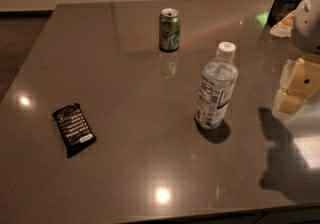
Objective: Move blue plastic bottle near green can
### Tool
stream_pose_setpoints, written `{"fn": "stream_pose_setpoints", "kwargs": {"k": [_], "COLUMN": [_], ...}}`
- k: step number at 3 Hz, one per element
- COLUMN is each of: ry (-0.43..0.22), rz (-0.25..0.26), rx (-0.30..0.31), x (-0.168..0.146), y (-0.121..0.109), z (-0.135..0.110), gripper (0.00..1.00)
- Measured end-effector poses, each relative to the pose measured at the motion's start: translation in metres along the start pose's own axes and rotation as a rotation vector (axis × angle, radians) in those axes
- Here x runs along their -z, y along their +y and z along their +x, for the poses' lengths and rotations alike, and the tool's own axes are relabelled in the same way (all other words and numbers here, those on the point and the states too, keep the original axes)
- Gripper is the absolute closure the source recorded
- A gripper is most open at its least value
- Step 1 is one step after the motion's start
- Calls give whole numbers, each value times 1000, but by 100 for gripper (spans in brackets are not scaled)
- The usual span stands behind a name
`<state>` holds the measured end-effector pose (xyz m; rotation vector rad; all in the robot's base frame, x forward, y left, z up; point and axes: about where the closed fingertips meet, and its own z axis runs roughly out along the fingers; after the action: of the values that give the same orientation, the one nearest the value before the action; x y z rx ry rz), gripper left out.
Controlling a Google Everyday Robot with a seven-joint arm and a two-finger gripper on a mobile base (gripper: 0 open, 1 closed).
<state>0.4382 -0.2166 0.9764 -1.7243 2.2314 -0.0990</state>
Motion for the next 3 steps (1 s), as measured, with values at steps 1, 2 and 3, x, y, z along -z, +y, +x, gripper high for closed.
{"fn": "stream_pose_setpoints", "kwargs": {"k": [1,2,3], "ry": [-7,-44,-104], "rz": [8,-8,-28], "rx": [-9,-32,-44], "x": [-2,-12,-26], "y": [-2,-7,-7], "z": [-4,-13,-29], "gripper": [0,0,0]}}
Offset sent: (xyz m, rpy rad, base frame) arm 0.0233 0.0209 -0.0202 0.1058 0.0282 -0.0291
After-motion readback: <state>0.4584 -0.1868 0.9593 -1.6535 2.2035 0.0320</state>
